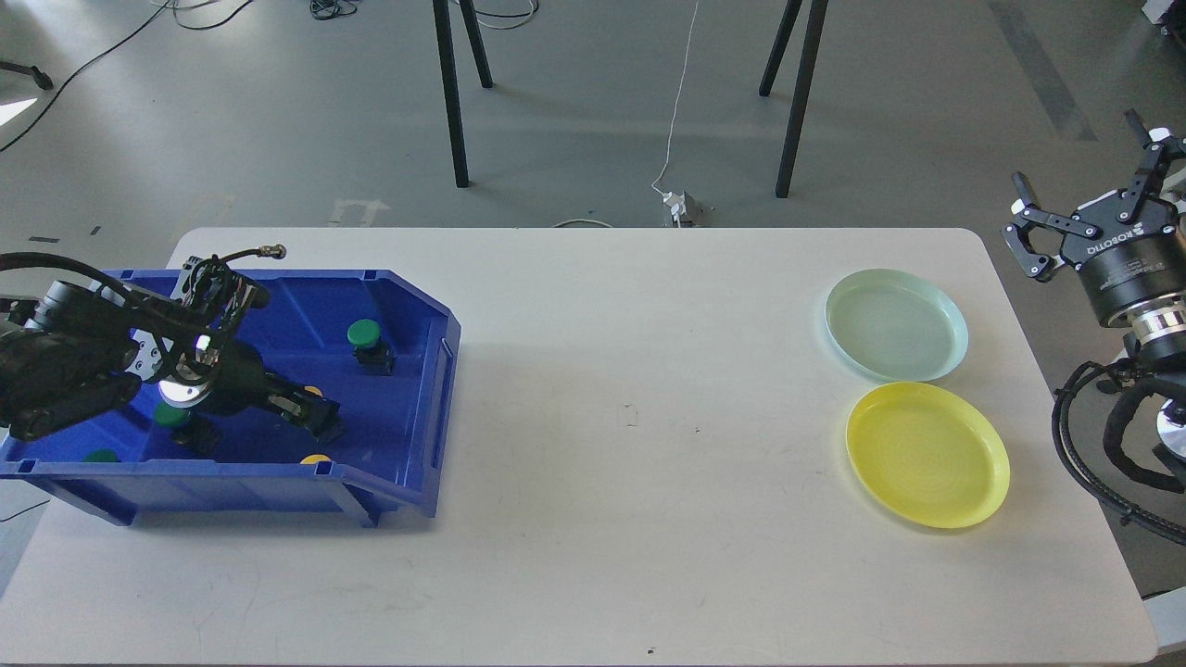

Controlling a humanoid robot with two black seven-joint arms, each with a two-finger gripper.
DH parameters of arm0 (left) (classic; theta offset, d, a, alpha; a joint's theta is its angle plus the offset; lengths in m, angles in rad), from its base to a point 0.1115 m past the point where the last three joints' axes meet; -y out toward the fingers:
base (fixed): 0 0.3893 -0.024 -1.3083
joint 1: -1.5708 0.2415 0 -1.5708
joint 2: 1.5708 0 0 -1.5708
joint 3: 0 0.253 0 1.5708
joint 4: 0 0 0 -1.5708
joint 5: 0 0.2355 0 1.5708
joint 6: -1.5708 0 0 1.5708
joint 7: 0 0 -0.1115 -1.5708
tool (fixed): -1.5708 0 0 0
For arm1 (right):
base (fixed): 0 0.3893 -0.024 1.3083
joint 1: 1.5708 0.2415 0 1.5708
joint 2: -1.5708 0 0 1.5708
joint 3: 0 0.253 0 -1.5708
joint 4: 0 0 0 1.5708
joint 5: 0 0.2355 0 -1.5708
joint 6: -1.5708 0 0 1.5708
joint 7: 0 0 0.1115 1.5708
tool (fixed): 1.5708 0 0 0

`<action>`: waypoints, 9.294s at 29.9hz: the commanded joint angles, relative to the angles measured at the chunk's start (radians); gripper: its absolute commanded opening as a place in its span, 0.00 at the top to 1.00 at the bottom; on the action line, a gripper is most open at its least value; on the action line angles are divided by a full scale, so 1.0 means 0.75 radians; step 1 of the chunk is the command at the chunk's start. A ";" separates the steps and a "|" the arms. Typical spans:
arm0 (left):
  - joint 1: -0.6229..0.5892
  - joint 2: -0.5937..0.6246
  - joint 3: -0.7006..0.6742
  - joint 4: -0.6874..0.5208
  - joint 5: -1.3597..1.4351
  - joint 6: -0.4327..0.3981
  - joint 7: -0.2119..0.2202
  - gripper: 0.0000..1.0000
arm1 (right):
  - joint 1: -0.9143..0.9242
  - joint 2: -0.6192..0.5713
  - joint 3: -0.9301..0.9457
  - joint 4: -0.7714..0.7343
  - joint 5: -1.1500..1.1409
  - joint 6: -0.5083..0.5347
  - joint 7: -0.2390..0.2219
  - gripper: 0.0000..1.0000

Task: Pass button and place on color plate
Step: 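Grasp the yellow-capped button in the bin with the left gripper, then lift the yellow button and extend the left arm toward the right gripper, then grasp the yellow button from the left gripper with the right gripper, then carry the yellow button with the right gripper and release onto yellow plate, then withdraw the right gripper and return the left gripper to the bin, then grasp a green-capped button in the bin with the left gripper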

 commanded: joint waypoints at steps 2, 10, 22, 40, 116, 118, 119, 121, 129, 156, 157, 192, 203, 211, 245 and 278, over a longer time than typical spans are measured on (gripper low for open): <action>-0.019 0.014 -0.011 -0.008 -0.002 -0.003 0.000 0.90 | 0.000 0.000 0.001 0.001 0.002 0.000 0.000 0.01; -0.262 0.281 -0.090 -0.343 -0.004 -0.034 0.000 0.91 | 0.002 0.002 0.009 -0.032 -0.002 0.000 -0.002 0.01; -0.348 0.874 -0.573 -0.983 -0.024 -0.246 0.000 0.91 | 0.033 0.000 0.042 -0.120 -0.002 0.000 -0.016 0.01; -0.162 0.092 -0.671 -0.829 -1.061 -0.097 0.000 0.91 | 0.027 -0.184 0.058 0.268 -0.439 0.000 0.043 0.01; 0.016 -0.154 -0.817 -0.491 -1.313 -0.200 0.000 0.89 | 0.076 0.477 -0.116 0.383 -1.049 -0.105 0.043 0.48; 0.016 -0.154 -0.817 -0.491 -1.315 -0.200 0.000 0.89 | 0.076 0.479 -0.113 0.389 -1.049 -0.105 0.043 0.51; 0.016 -0.154 -0.817 -0.491 -1.315 -0.200 0.000 0.89 | 0.076 0.479 -0.113 0.389 -1.049 -0.105 0.043 0.53; 0.016 -0.154 -0.817 -0.491 -1.319 -0.202 0.000 0.89 | 0.076 0.481 -0.113 0.389 -1.049 -0.105 0.043 0.54; 0.016 -0.152 -0.817 -0.489 -1.339 -0.202 0.000 0.89 | 0.078 0.481 -0.113 0.389 -1.049 -0.112 0.043 0.81; 0.045 -0.156 -0.852 -0.489 -1.341 -0.222 0.000 0.13 | 0.025 0.375 -0.083 0.412 -1.043 -0.132 0.043 0.99; 0.047 -0.156 -0.858 -0.489 -1.341 -0.220 0.000 0.13 | 0.010 0.340 -0.071 0.416 -1.043 -0.140 0.043 0.99; 0.053 -0.170 -0.862 -0.487 -1.341 -0.204 0.000 0.11 | -0.399 -0.180 -0.539 0.238 -1.459 -1.241 0.043 0.70; 0.053 -0.170 -0.862 -0.487 -1.341 -0.204 0.000 0.11 | -0.397 -0.102 -0.539 0.176 -1.450 -1.241 0.043 0.56; 0.053 -0.170 -0.862 -0.487 -1.341 -0.204 0.000 0.11 | -0.378 -0.096 -0.492 0.203 -1.434 -1.237 0.043 0.03; -0.033 0.803 -0.852 -0.677 0.096 -0.252 0.000 0.04 | -0.141 -0.035 0.107 0.532 -0.757 -0.447 0.043 0.03; 0.304 0.382 -0.766 0.032 0.438 -0.252 0.000 0.05 | -0.254 -0.057 0.122 0.530 -0.755 -0.445 0.043 0.02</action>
